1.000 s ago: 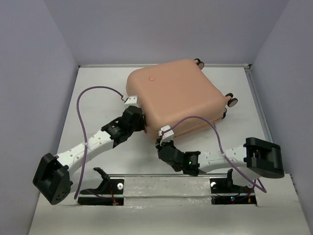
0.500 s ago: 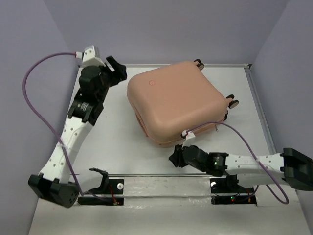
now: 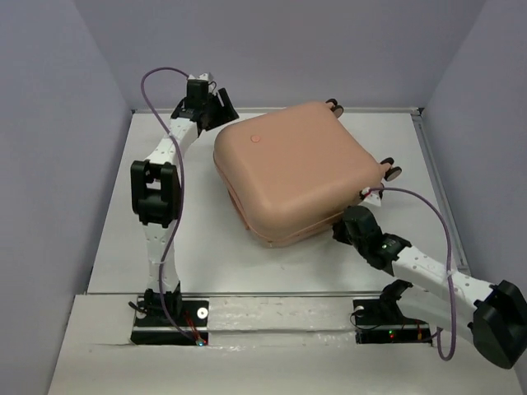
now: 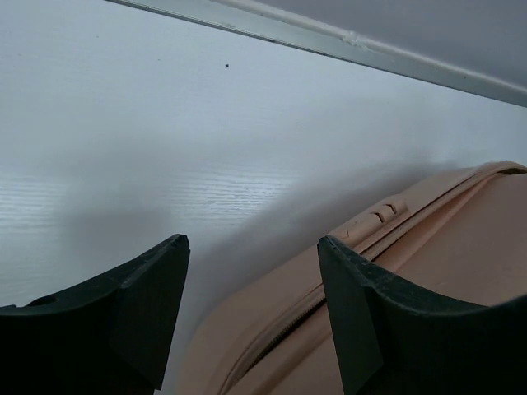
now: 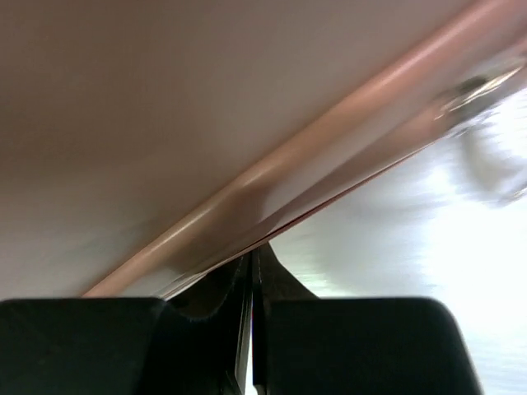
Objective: Pack the luggage
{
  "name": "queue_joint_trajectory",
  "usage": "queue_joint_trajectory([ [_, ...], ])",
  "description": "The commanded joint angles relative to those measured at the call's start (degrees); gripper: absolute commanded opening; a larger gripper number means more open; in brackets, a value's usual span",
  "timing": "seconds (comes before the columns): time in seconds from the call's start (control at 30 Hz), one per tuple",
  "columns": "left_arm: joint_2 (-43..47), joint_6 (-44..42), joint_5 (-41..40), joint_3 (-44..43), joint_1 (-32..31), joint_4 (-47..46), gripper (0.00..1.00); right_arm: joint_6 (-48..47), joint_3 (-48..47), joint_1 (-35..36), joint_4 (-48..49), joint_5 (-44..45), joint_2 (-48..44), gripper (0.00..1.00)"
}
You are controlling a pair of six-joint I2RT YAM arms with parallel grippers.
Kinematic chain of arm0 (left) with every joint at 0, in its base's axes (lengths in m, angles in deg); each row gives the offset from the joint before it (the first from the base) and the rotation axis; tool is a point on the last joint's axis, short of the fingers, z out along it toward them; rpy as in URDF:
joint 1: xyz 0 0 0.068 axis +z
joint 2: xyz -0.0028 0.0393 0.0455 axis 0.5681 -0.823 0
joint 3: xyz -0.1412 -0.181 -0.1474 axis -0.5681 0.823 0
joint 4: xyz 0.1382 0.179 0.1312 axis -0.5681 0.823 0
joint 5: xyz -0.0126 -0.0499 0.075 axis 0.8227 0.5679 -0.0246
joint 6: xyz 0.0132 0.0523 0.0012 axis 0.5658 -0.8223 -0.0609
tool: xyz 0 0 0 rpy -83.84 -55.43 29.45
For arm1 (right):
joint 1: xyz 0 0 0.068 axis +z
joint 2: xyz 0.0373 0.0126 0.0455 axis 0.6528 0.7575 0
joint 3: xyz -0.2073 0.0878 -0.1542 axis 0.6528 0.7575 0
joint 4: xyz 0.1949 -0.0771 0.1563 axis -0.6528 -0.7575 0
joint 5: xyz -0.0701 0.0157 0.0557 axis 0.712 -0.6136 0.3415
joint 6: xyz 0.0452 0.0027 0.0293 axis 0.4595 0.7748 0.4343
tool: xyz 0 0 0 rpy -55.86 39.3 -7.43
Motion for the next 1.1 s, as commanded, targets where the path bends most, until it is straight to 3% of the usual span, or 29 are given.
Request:
queue_joint_trajectory([
  [0.0, -1.9, 1.4, 9.4, -7.6, 0.0, -1.6, 0.74, -7.5, -1.6, -11.6, 6.8, -5.2, 0.0, 0.07],
  [0.17, -2.1, 3.6, 11.7, 0.2, -2.2, -9.0, 0.71, -12.9, -2.9, -19.4, 17.3, -14.7, 5.2, 0.07],
  [0.23, 2.6, 7.4, 10.7, 14.7, -2.6, -17.3, 0.69, -14.3, -5.9, -20.0, 21.6, -20.1, 9.5, 0.07],
  [0.27, 8.7, 12.7, 9.7, 26.4, -2.6, -27.7, 0.67, -16.8, -7.2, -20.1, 25.0, -22.3, 11.2, 0.07],
  [0.3, 11.6, 14.6, 8.7, 26.5, -2.6, -31.0, 0.67, -18.0, -8.6, -20.1, 26.3, -24.8, 13.1, 0.07],
  [0.33, 15.6, 15.9, 7.3, 34.6, -2.7, -34.8, 0.67, -19.1, -12.0, -20.1, 27.0, -29.1, 16.7, 0.07],
  [0.6, 32.6, 17.3, -1.0, 62.0, -4.5, -39.7, 0.66, -23.7, -30.0, -20.1, 31.2, -44.8, 31.9, 0.07],
  [0.7, 39.3, 16.2, -3.5, 65.1, -4.4, -38.8, 0.68, -23.1, -37.2, -20.1, 25.7, -43.2, 36.5, 0.09],
  [0.77, 43.5, 14.3, -6.2, 64.1, -3.9, -35.1, 0.70, -22.4, -39.5, -20.1, 24.1, -43.3, 38.1, 0.20],
  [1.07, 50.4, 7.2, -11.6, 39.5, 0.6, -18.1, 0.83, -20.0, -45.6, -21.7, 13.3, -37.4, 38.3, 0.59],
])
